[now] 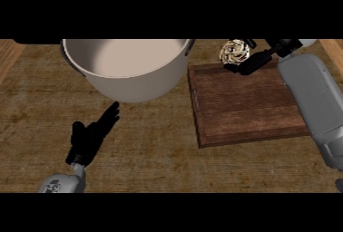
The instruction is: Pick the cupcake from the tray and place it in the pot
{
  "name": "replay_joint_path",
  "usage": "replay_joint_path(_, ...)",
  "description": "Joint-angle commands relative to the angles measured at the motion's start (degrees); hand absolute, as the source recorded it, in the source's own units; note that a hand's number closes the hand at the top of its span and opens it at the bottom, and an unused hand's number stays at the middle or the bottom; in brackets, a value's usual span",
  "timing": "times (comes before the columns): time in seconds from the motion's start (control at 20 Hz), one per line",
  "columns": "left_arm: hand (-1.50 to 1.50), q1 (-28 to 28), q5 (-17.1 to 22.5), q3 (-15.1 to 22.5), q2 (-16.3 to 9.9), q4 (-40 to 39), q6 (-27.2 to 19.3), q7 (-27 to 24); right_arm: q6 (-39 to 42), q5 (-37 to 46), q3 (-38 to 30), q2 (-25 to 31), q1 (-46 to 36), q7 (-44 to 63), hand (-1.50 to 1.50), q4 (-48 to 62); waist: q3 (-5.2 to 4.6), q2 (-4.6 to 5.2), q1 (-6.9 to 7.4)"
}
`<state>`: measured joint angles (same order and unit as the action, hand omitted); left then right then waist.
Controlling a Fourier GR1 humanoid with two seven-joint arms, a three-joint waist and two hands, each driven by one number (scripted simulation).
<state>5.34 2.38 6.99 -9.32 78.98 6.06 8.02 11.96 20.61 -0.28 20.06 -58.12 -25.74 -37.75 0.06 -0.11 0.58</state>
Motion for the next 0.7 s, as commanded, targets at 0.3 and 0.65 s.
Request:
replay_joint_path(0.3,0.00,0.8,0.5,0.2,0.2,2.1,1.3,2.9,-3.9,9.5,6.5,-9.1,-14.4,13.2,1.50,7.0,-0.09,0.68,1.77)
replay_joint_path(0.65,0.00,2.0,1.6,-2.6,-2.5,0.8,3.5,3.5,-9.7,18.8,13.0,-13.7,-17.8,16.4,1.50,11.4,-0.13,0.73,1.66)
